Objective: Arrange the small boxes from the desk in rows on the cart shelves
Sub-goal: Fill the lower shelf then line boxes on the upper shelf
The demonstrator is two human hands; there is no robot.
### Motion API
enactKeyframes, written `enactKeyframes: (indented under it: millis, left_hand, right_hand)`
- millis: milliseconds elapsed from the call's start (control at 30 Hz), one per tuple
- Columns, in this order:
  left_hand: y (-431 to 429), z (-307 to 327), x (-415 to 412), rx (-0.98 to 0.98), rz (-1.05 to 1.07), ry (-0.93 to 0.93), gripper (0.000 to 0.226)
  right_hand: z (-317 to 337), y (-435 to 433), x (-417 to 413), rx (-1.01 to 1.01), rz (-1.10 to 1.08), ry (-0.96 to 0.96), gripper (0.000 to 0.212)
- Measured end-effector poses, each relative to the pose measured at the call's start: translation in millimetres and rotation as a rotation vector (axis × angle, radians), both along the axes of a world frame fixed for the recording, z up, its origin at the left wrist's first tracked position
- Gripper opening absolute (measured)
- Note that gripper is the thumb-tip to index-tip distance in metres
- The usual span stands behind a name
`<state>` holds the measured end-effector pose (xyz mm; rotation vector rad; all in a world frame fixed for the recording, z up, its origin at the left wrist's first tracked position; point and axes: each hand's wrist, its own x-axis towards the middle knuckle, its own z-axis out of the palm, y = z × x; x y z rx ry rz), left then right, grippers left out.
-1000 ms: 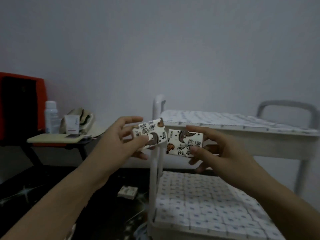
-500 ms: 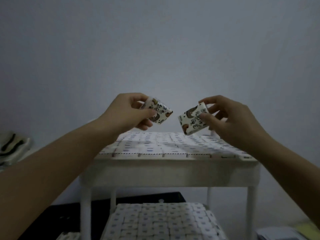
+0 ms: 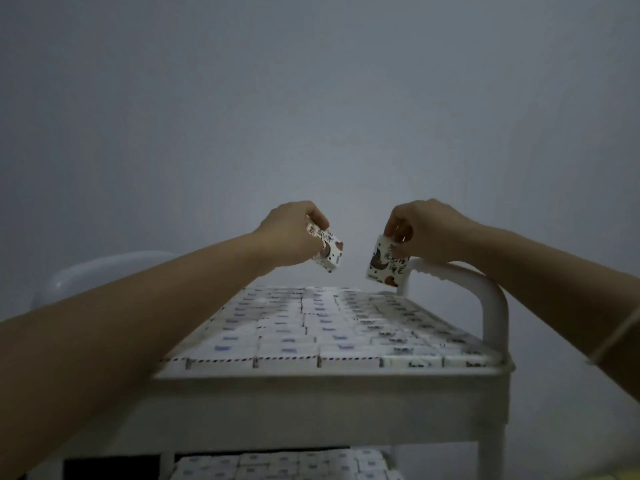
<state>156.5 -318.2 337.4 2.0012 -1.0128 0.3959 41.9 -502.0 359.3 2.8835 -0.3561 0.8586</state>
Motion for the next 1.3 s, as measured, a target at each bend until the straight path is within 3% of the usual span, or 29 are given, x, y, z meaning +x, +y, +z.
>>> enactKeyframes:
  millis: [133, 400, 633, 833, 1067, 1167, 1300]
  left_hand:
    - [-17.5, 4.8, 11.9, 0.061, -0.022, 0.019, 0.056]
    - [-47.3, 5.4, 31.2, 0.159, 0.011, -0.248, 0.033]
    - [-72.5, -1.8, 43.1, 0.146, -0.004, -0.349, 0.030]
    - [-100.2, -11.3, 47.7, 0.101, -0.066, -0.307, 0.028]
    - [-113.3, -20.3, 51.8, 0.194, -0.184, -0.207, 0.020]
    - [-109.6, -15.7, 54.5, 0.208, -0.202, -0.102, 0.022]
    - [-106.6, -16.4, 51.5, 0.310, -0.292, 0.017, 0.027]
  right_hand:
    - [4.8, -12.9, 23.4, -0.115, -0.033, 0.139, 0.027]
    - [-2.4, -20.9, 50.0, -0.184, 0.037, 0.351, 0.026]
    - [-7.0, -18.3, 50.8, -0.179, 0.052, 0.473, 0.022]
    - [-8.5, -15.8, 49.2, -0.134, 0.039, 0.585, 0.025]
    - [-11.9, -16.9, 46.0, -0.107, 0.043, 0.451, 0.024]
    - [-9.6, -15.2, 36.8, -0.083, 0.035, 0.322, 0.028]
    - [-7.6, -6.4, 21.6, -0.101, 0.014, 0.283, 0.032]
